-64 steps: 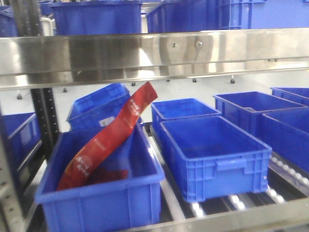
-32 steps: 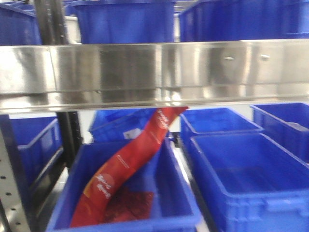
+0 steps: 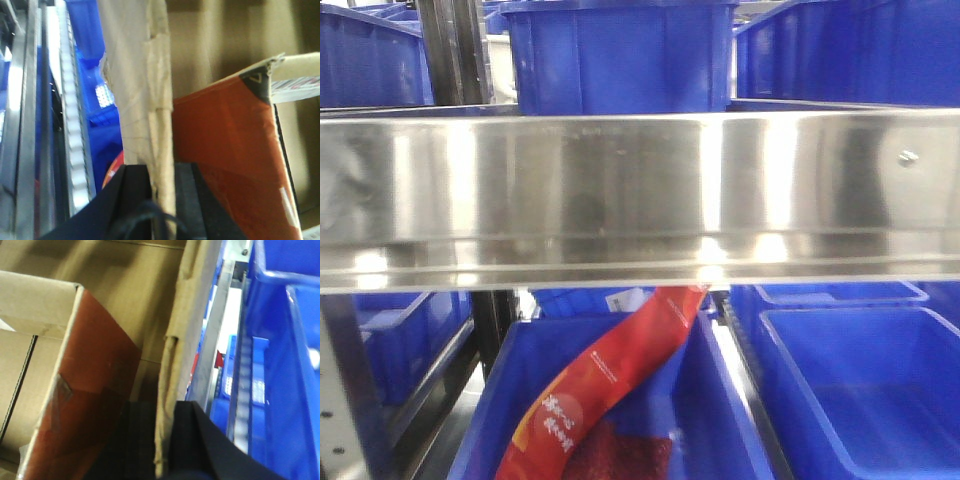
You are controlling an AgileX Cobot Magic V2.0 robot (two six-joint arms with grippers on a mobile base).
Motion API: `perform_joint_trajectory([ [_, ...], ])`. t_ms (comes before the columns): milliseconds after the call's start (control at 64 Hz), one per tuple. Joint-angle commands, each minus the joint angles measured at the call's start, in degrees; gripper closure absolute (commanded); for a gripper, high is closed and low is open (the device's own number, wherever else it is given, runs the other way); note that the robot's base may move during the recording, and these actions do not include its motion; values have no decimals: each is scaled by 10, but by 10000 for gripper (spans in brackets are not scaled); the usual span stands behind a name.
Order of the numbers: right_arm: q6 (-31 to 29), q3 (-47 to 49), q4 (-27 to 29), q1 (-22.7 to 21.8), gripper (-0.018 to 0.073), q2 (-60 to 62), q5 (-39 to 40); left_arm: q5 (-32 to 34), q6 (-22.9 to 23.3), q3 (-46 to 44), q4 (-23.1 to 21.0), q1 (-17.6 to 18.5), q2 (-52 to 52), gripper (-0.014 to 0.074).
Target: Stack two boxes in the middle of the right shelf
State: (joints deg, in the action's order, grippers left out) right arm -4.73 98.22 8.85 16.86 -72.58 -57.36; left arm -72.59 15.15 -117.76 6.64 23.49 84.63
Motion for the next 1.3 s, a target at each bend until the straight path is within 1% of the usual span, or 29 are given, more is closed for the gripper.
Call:
perform_joint_trajectory([
  [0,-7,6,4,-1,713,6,26,36,1,-8,-10,3,-7,708],
  [1281,-7,6,4,-1,713,6,26,36,1,-8,-10,3,-7,708],
])
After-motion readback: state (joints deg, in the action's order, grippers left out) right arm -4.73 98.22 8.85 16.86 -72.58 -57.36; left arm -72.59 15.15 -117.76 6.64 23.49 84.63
